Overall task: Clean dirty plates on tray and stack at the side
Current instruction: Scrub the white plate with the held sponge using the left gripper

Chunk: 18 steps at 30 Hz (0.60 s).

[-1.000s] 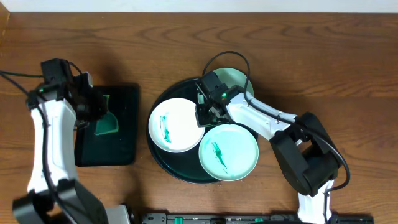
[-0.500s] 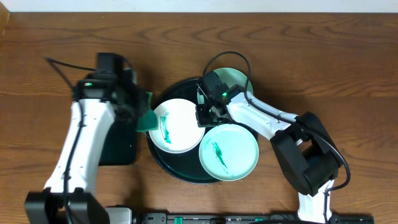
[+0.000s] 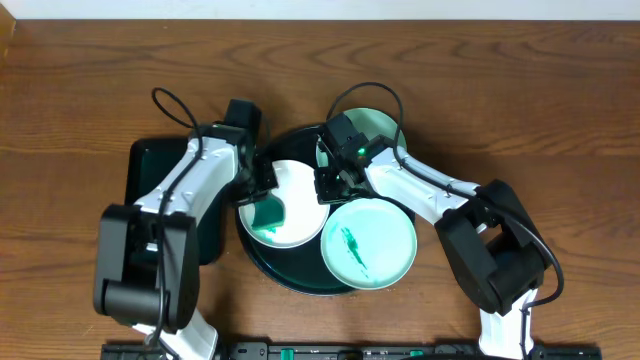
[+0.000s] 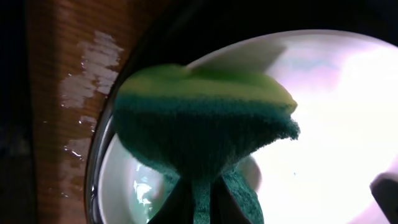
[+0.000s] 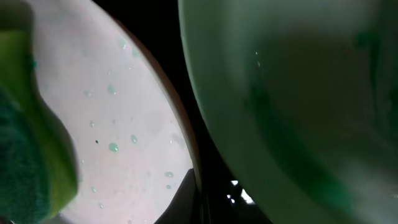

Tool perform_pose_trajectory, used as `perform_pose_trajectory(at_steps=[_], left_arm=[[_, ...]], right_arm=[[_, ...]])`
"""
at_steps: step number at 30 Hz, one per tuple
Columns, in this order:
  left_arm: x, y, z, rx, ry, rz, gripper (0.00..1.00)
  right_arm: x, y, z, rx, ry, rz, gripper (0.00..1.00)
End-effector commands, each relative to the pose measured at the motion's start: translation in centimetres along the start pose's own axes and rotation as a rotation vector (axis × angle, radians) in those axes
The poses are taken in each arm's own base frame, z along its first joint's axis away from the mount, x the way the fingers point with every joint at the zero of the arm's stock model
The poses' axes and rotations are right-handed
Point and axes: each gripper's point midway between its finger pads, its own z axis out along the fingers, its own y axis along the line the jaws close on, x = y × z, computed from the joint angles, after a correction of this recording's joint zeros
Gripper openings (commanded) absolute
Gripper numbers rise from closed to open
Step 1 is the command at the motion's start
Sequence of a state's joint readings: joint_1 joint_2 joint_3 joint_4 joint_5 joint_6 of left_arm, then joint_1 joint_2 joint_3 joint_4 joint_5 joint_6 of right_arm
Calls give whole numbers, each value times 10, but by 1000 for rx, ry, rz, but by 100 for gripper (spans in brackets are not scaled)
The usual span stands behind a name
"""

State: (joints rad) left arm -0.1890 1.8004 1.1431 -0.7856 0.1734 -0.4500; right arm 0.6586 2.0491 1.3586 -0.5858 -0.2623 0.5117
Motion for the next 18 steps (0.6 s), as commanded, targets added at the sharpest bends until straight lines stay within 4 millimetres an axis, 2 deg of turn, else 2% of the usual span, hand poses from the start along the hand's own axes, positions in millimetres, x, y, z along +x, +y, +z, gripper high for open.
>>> perform_pose_trajectory(at_steps=[1, 4, 5, 8, 12, 15, 18], left_arm=[[14, 7, 13, -58, 56, -29, 7], [21, 0, 16, -56, 72, 15, 7], [30, -19, 16, 22, 106, 134, 7], [49, -50, 12, 202, 176, 313, 7], [62, -71, 3, 365, 219, 431, 7], [61, -66, 3, 342, 210, 460, 7], [46, -41, 11, 177, 167, 366, 7]], right_arm=[[-4, 6, -1, -27, 3, -10, 1], [-5, 5, -1, -27, 2, -9, 1], [-5, 5, -1, -28, 2, -9, 1], [-5, 5, -1, -27, 3, -9, 1], [-5, 5, -1, -28, 2, -9, 1], [-5, 5, -1, -28, 3, -9, 1], [-4, 5, -1, -27, 3, -9, 1]])
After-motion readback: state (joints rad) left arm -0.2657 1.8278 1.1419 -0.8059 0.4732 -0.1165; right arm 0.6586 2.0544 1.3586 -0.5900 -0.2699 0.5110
